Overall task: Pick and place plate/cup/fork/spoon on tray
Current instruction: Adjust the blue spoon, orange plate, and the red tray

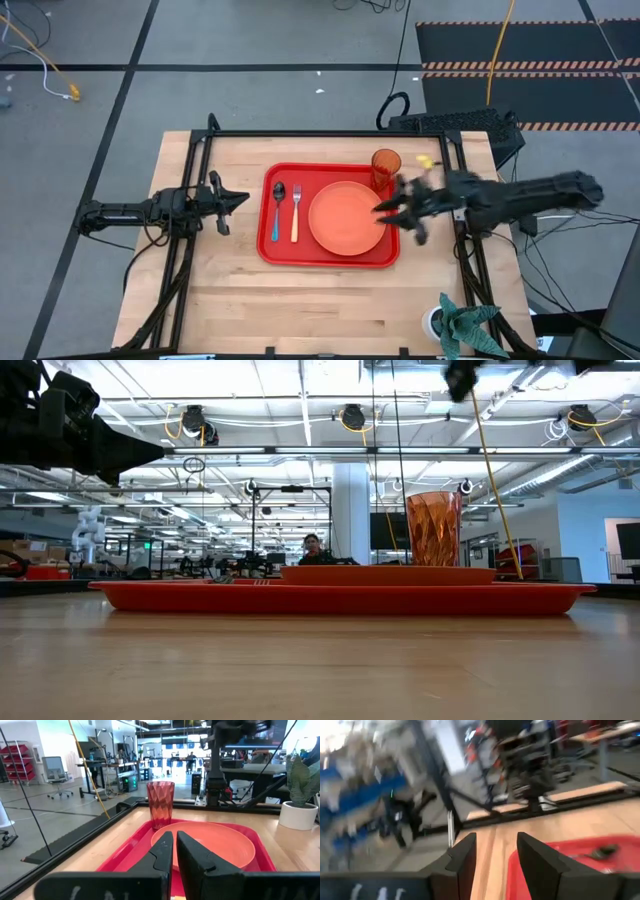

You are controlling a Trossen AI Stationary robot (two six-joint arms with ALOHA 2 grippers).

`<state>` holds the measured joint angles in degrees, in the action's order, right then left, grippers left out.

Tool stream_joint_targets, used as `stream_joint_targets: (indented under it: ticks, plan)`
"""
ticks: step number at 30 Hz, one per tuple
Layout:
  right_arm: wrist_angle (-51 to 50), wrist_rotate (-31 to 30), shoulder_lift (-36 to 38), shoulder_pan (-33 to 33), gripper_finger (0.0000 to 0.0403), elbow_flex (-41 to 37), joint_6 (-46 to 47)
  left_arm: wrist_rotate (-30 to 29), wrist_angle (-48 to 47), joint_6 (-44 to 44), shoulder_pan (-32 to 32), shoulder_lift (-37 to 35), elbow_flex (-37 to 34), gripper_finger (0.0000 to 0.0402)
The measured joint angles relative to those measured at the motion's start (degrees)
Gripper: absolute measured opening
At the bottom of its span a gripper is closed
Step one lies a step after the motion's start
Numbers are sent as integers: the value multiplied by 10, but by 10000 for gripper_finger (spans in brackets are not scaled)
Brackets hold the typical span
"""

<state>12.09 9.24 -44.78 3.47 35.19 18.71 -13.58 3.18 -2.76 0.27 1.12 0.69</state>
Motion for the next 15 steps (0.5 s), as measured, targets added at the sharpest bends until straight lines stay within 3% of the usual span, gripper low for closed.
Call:
stream_joint_targets:
  ticks: [5, 8, 12, 15]
  plan:
    - [-23, 28, -219, 51, 137, 143, -139, 0, 0, 0, 0, 0, 0, 28]
    - [-43, -12, -329, 69, 137, 217, -205, 0, 0, 0, 0, 0, 0, 28]
    - [-23, -80, -447, 69, 137, 280, -194, 0, 0, 0, 0, 0, 0, 28]
    - [55, -77, -510, 61, 137, 291, -153, 0, 0, 0, 0, 0, 0, 28]
